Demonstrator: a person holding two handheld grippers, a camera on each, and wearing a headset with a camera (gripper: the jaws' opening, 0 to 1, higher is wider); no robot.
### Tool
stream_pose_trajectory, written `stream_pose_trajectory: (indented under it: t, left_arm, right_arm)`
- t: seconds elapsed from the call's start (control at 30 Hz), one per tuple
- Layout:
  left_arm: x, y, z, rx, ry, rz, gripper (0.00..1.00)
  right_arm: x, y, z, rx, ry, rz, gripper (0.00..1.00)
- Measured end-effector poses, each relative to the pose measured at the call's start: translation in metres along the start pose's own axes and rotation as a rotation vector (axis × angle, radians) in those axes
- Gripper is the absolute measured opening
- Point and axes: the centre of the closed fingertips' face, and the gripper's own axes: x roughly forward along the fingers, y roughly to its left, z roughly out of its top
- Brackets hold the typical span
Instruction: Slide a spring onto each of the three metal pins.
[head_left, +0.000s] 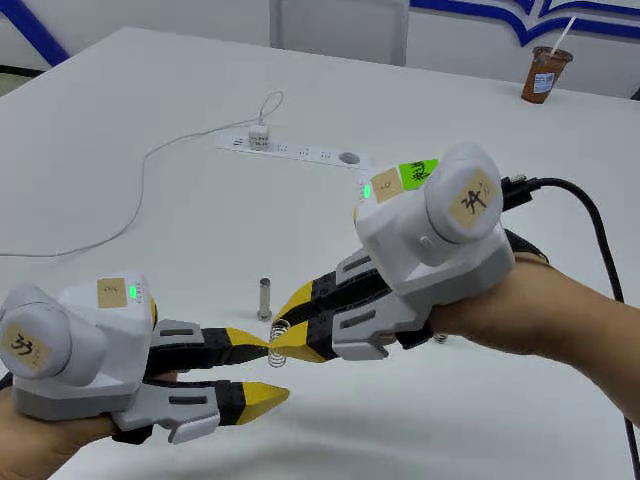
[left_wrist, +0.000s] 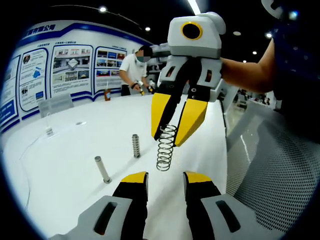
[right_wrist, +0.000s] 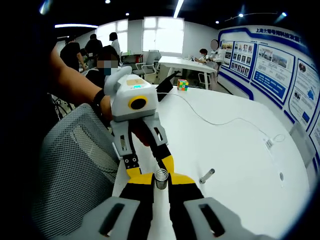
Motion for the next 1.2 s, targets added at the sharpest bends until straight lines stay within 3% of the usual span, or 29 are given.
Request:
stream_pose_trajectory:
  t: [0.37, 0.53, 0.73, 0.97, 1.2]
  left_arm:
    - [-0.015, 0.018, -0.005, -0.067, -0.014, 0.08, 0.51]
    - [-0.019, 0.02, -0.007, -0.082, -0.018, 0.098, 0.56]
    - [-0.022, 0.021, -0.007, -0.092, -0.025, 0.115, 0.61]
    - [-0.024, 0.021, -0.009, -0.101, -0.023, 0.121, 0.63]
    - [-0.028, 0.023, -0.011, -0.11, -0.025, 0.131, 0.65]
  right_arm:
    - [-0.004, -0.029, 0.006, 0.027, -0.019, -0.101, 0.12]
    - [-0.006, -0.051, 0.01, 0.053, -0.045, -0.179, 0.12]
    - [-0.003, -0.073, 0.015, 0.079, -0.071, -0.237, 0.12]
    - [0.01, -0.091, 0.013, 0.115, -0.071, -0.263, 0.12]
    - [0.023, -0.098, 0.006, 0.147, -0.055, -0.261, 0.12]
